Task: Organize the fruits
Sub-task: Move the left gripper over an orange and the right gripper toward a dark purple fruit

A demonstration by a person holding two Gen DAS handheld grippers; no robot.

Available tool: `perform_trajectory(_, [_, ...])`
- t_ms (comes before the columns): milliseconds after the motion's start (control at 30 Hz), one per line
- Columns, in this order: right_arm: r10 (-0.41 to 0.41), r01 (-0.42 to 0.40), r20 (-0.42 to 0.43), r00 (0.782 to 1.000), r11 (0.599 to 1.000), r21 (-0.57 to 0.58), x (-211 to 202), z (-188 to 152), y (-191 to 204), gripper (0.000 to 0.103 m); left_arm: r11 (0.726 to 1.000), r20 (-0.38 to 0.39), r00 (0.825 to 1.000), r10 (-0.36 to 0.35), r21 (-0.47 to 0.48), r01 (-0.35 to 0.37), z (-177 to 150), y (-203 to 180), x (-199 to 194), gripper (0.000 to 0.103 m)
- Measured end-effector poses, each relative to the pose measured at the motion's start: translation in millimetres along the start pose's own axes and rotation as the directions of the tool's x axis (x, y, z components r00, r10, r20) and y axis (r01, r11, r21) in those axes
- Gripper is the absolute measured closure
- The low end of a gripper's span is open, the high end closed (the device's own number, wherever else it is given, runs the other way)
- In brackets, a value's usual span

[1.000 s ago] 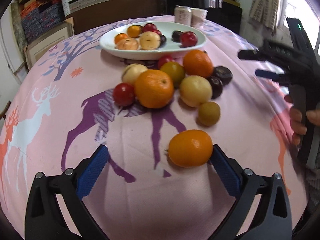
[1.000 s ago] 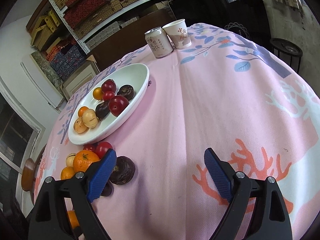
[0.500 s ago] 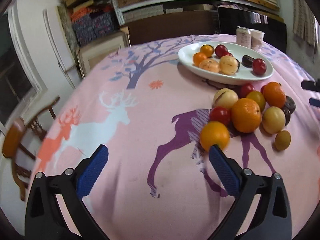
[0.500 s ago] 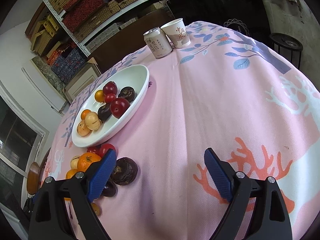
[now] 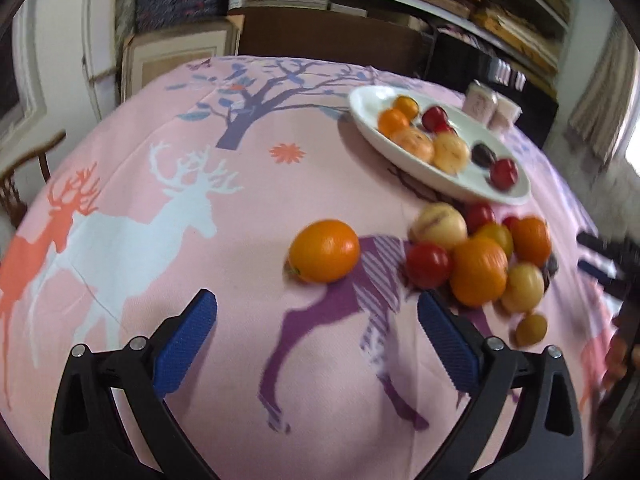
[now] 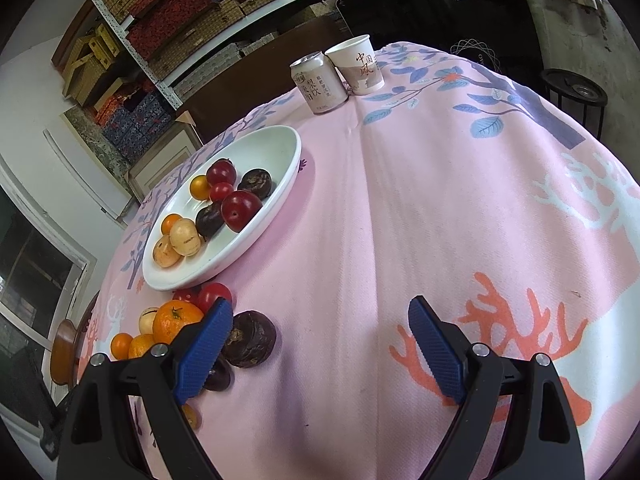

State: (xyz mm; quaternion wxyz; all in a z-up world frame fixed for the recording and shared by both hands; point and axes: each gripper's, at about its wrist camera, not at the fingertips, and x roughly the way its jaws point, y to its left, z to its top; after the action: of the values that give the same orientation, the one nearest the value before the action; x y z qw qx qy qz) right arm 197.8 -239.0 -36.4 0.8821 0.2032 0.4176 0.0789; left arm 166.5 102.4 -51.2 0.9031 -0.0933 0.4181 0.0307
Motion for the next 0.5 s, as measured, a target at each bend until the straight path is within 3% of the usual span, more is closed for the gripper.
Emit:
perform_trajectory(133, [-0.008,0.008,-0.009,1.000,1.000,-0.012,2.4,-1.7,2.4,0.013,0.998,-0.010,1.000,0.017,-0.067,-0.017,16.1,15.8,17.8,0.004])
perform_trajectory(267, [-0.016,0.016,-0.012,1.000,0.999,-0.028,4.0,-3.0,4.9,0.013,0.998,-0.018,0.998,0.056,-0.012,-0.056,25.3,9.5,29.8,0.004])
perform_trajectory(500, [-0.028,0.027,-0.012,1.000,0.997,-0.068,5.4,-5.0,10.8,0.013,0.995,-0.022,0.999,0.043,0.093,-0.041,19.8,-7.6,27.4,0.004])
